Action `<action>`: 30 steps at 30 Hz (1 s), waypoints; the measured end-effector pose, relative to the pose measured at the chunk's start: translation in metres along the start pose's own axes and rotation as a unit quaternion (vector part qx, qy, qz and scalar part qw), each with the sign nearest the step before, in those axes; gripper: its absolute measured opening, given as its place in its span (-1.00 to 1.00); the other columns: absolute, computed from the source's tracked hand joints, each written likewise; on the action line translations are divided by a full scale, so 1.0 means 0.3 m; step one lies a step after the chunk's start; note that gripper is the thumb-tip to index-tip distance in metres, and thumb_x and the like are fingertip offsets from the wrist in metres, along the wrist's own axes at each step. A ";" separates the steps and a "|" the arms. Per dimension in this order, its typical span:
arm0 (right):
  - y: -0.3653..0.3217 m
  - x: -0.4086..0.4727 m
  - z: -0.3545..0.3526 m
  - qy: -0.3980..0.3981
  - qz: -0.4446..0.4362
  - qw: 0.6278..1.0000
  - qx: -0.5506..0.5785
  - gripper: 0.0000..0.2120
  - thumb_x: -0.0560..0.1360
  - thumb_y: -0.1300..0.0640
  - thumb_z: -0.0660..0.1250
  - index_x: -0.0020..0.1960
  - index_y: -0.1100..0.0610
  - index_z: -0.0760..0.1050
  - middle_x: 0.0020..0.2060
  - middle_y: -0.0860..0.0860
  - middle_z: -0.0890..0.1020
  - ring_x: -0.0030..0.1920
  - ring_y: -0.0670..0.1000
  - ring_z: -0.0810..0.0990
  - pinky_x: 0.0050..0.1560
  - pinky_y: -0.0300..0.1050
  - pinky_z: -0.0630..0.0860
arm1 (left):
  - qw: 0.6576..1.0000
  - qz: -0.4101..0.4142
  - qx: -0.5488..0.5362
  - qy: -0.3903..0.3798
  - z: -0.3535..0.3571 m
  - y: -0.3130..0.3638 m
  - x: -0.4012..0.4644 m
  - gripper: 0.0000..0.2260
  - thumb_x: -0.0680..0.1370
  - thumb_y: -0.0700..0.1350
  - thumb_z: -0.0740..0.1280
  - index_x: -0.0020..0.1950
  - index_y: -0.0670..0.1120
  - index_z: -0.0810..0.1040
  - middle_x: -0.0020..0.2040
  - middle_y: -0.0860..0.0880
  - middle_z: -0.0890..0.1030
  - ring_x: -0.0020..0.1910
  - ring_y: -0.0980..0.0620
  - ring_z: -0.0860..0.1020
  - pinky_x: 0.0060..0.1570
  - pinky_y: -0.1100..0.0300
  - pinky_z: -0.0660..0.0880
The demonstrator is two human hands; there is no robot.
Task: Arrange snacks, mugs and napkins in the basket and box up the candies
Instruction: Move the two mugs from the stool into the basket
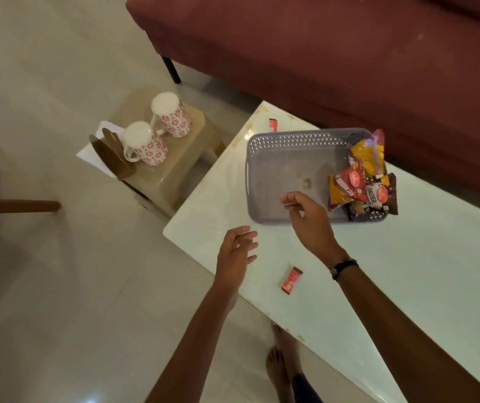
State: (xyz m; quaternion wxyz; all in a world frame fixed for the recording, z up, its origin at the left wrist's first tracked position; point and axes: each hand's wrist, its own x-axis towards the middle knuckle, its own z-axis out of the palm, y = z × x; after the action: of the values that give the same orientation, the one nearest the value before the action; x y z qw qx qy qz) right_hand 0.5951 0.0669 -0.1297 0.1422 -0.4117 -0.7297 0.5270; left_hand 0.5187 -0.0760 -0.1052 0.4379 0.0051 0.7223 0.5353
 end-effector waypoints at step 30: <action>-0.512 0.876 0.996 -0.109 0.205 0.951 0.205 -0.76 0.57 0.12 0.20 0.12 0.21 0.54 0.04 0.04 0.56 0.06 0.01 0.48 0.05 -0.12 0.37 | 0.875 0.230 0.409 0.121 -0.816 0.491 0.897 -0.35 0.32 -0.03 0.54 0.33 -0.16 0.37 0.21 -0.14 0.57 0.17 -0.14 0.51 0.20 -0.11 0.45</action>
State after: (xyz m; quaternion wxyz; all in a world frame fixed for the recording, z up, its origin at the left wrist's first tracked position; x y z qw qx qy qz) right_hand 0.1710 0.0532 -0.1738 0.0322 -0.4542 -0.5171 0.7248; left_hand 0.1286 -0.0730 -0.1487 0.1705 0.2853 0.9025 0.2740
